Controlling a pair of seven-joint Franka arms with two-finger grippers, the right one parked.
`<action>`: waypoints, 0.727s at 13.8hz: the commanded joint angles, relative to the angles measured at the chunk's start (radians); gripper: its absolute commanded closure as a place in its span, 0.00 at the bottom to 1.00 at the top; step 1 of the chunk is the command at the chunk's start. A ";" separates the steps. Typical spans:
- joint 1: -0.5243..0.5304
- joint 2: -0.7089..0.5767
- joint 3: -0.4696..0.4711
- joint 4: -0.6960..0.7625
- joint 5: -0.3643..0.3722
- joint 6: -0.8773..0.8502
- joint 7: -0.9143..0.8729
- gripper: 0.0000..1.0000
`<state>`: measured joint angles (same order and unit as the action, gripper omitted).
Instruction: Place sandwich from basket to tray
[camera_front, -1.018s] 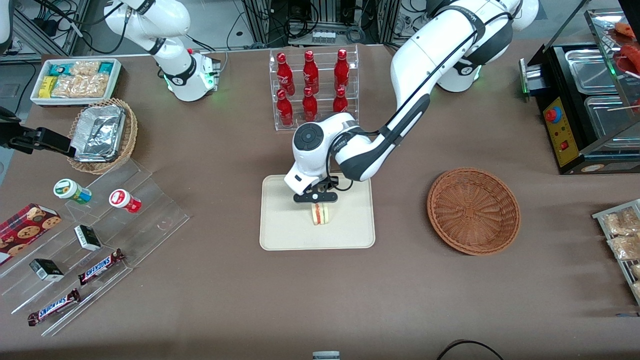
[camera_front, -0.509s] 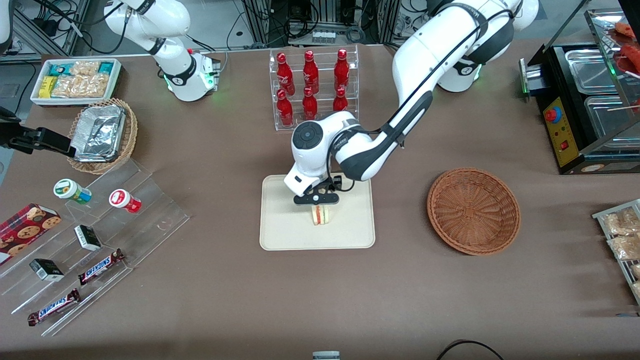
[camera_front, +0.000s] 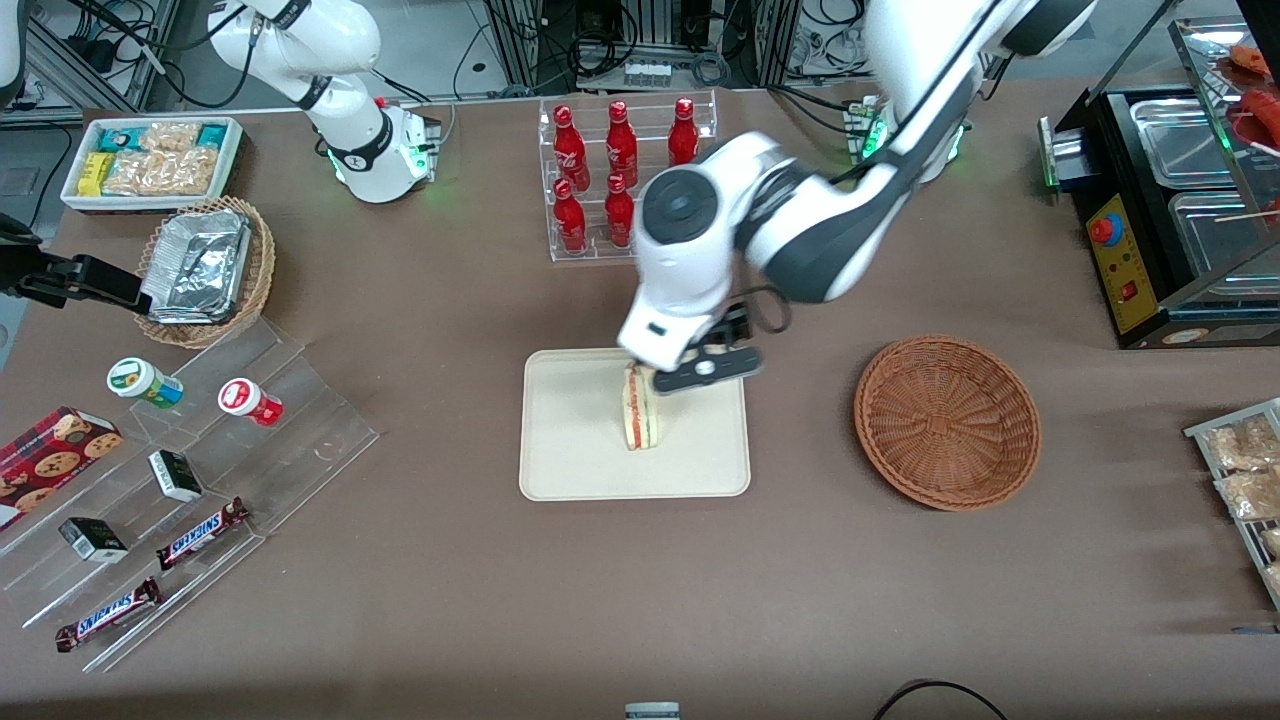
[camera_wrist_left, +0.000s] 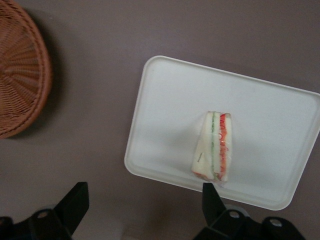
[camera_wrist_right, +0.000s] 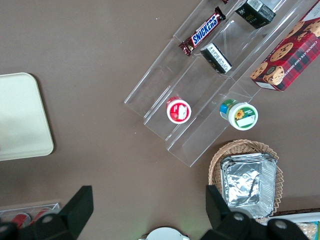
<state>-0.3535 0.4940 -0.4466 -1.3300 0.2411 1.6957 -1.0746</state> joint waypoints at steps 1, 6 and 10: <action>0.111 -0.148 -0.003 -0.104 -0.063 -0.070 0.049 0.00; 0.364 -0.371 0.002 -0.236 -0.184 -0.161 0.495 0.00; 0.575 -0.442 0.003 -0.238 -0.220 -0.246 0.832 0.00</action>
<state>0.1450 0.1039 -0.4348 -1.5281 0.0471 1.4680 -0.3555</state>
